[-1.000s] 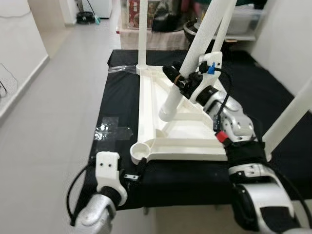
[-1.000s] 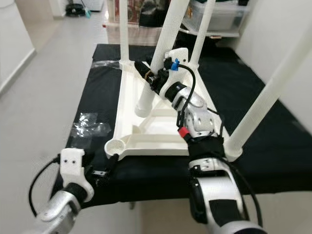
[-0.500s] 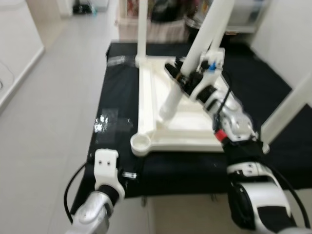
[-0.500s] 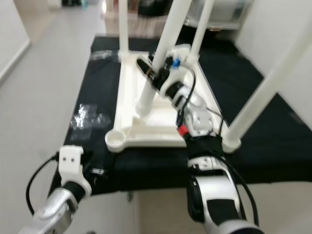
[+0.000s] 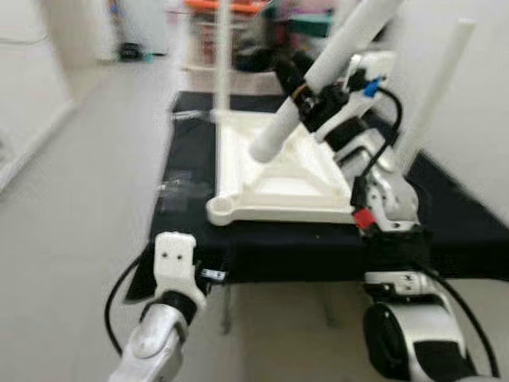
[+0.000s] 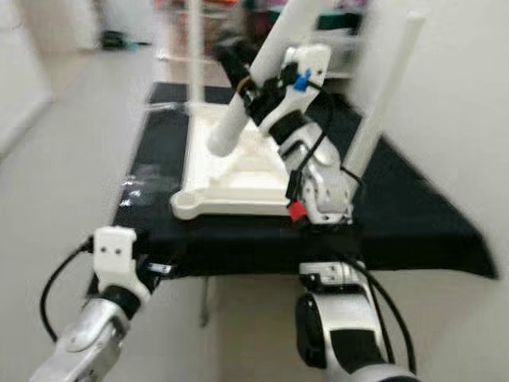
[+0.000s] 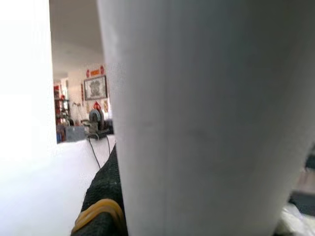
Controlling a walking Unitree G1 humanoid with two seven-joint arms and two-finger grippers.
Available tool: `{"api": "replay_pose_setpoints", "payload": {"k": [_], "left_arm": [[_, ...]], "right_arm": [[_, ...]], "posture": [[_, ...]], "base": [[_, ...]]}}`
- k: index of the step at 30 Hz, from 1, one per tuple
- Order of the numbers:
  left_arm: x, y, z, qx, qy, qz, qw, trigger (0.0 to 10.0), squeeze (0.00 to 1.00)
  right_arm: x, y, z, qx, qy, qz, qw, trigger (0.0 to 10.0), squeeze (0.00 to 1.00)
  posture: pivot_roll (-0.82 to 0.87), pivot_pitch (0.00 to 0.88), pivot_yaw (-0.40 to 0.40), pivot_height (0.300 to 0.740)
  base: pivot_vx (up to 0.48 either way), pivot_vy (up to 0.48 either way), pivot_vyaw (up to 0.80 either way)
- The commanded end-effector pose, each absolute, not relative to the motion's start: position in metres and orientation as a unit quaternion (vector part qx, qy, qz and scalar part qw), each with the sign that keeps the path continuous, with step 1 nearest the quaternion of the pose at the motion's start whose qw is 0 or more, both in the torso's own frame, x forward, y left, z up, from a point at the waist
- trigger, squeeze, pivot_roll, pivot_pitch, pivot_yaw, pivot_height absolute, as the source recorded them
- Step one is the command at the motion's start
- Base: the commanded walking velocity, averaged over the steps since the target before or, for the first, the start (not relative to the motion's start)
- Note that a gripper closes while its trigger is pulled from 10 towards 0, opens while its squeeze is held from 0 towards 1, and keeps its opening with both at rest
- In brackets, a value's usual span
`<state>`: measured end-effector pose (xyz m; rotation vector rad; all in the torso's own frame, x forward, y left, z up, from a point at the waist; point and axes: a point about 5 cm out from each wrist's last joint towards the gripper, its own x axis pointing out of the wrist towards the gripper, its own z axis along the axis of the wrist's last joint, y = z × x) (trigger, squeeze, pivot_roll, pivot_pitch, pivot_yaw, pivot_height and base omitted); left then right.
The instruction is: Building children table
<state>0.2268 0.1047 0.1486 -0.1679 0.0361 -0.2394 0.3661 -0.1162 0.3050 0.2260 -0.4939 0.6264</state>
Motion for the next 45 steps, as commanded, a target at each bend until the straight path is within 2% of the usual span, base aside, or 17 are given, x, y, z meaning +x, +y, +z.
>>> {"api": "replay_pose_setpoints", "payload": {"k": [1,15,25,45], "left_arm": [[0.228,0.107,0.149,-0.075,0.015,-0.112,0.991,10.0,0.0],[0.241,0.114,0.184,-0.022,-0.052,-0.081,0.995,10.0,0.0],[0.25,0.126,0.194,-0.002,-0.069,-0.049,0.996,10.0,0.0],[0.253,0.127,0.194,0.014,-0.058,-0.047,0.997,10.0,0.0]], "right_arm": [[0.365,-0.116,0.31,0.101,-0.25,0.307,0.913,10.0,0.0],[0.361,-0.113,0.29,0.09,-0.217,0.295,0.926,10.0,0.0],[0.36,-0.117,0.286,0.088,-0.209,0.279,0.933,10.0,0.0],[0.36,-0.115,0.291,0.078,-0.216,0.291,0.929,10.0,0.0]], "posture": [[0.08,0.054,-0.106,0.74],[0.09,0.046,-0.109,0.74],[0.08,0.055,-0.107,0.74],[0.08,0.068,-0.103,0.74]], "base": [[0.0,0.0,0.0],[0.0,0.0,0.74],[0.0,0.0,0.0],[0.062,0.0,0.0]]}}
